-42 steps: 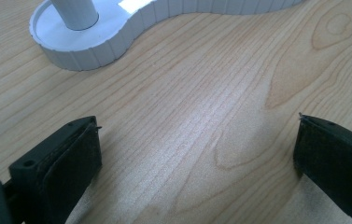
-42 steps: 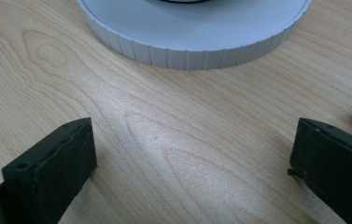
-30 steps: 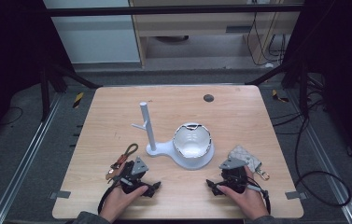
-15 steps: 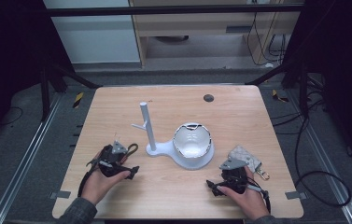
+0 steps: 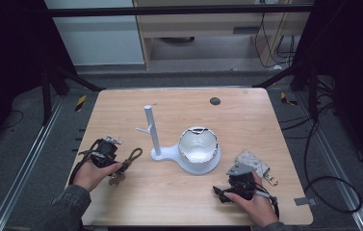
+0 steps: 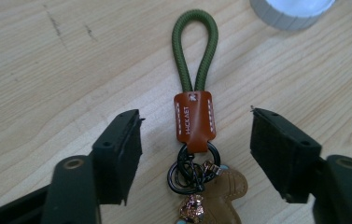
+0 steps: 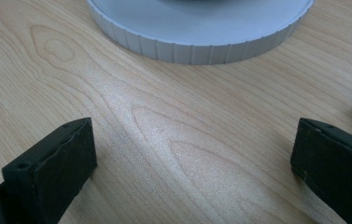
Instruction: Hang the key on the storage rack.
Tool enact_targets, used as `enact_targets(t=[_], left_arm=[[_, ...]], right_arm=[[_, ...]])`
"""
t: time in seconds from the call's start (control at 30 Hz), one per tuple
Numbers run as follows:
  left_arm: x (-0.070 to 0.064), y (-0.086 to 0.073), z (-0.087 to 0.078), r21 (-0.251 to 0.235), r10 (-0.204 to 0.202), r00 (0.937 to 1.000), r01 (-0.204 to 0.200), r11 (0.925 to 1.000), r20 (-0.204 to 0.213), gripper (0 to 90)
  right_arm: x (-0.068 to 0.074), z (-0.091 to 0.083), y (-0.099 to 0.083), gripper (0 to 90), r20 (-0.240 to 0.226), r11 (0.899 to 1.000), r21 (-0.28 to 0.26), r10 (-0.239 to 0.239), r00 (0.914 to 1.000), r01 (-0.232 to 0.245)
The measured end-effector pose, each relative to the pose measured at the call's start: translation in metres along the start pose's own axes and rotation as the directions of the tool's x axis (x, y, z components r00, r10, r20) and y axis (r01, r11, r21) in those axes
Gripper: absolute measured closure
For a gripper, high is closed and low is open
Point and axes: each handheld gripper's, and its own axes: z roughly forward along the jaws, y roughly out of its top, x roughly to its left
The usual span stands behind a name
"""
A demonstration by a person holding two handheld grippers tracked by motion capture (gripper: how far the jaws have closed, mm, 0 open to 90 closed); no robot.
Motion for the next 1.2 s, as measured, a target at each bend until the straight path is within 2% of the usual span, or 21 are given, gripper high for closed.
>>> enact_targets(t=[0.13,0.17,0.37,0.57,0.63,0.73,0.83,0.93,1.0,1.03,1.1,1.13,1.2], left_arm=[[0.001,0.009,0.009,0.068,0.032,0.9994,-0.033,0.9971,0.017,40.8],[0.001,0.009,0.009,0.068,0.032,0.9994,-0.033,0.9971,0.017,42.0],[0.002,0.015,0.024,0.147,0.052,0.9979,-0.057,0.9876,0.037,47.9],[0.005,0.015,0.032,0.167,0.044,0.9981,-0.050,0.9847,0.042,52.7],[0.007,0.016,0.032,0.164,0.027,0.9984,-0.034,0.9858,0.050,54.5],[0.008,0.017,0.033,0.162,0.039,0.9978,-0.047,0.9856,0.054,58.6],[0.006,0.017,0.032,0.171,0.064,0.9972,-0.069,0.9829,0.038,65.3],[0.004,0.016,0.030,0.160,0.066,0.9975,-0.069,0.9846,0.025,65.6],[0.003,0.013,0.023,0.126,0.064,0.9978,-0.065,0.9899,0.017,65.7],[0.002,0.009,0.014,0.087,0.066,0.9978,-0.067,0.9940,0.010,65.7],[0.002,0.008,0.010,0.069,0.065,0.9979,-0.065,0.9955,0.008,65.7],[0.001,0.004,0.003,0.032,0.058,0.9983,-0.058,0.9978,0.009,65.7],[-0.002,-0.003,-0.008,-0.026,0.061,0.9980,-0.061,0.9978,0.015,65.7]], right_arm=[[0.000,0.000,0.000,0.3,0.000,1.000,0.001,-0.004,1.0000,0.004],[0.000,0.000,0.000,0.3,0.000,1.000,0.001,-0.004,1.0000,0.004],[0.000,-0.001,-0.001,0.3,-0.002,1.000,0.002,-0.009,1.0000,0.009],[0.001,-0.002,-0.001,0.3,-0.004,1.000,0.004,-0.003,1.0000,0.003],[0.001,-0.002,-0.001,0.3,-0.004,1.000,0.004,-0.004,1.0000,0.004],[0.001,-0.002,-0.001,0.3,-0.005,1.000,0.004,-0.004,1.0000,0.004],[0.001,-0.002,-0.001,0.3,-0.006,1.000,0.003,-0.006,1.0000,0.006],[0.001,-0.002,-0.001,0.2,-0.006,1.000,0.003,-0.007,1.0000,0.007],[0.001,-0.002,-0.001,0.3,-0.006,1.000,0.003,-0.007,1.0000,0.007],[0.001,-0.002,-0.001,0.2,-0.006,1.000,0.003,-0.007,1.0000,0.007],[0.001,-0.002,-0.001,0.2,-0.006,1.000,0.003,-0.007,1.0000,0.007],[0.001,-0.002,-0.001,0.2,-0.006,1.000,0.003,-0.007,1.0000,0.007],[0.001,-0.002,-0.001,0.2,-0.006,1.000,0.003,-0.007,1.0000,0.007]])
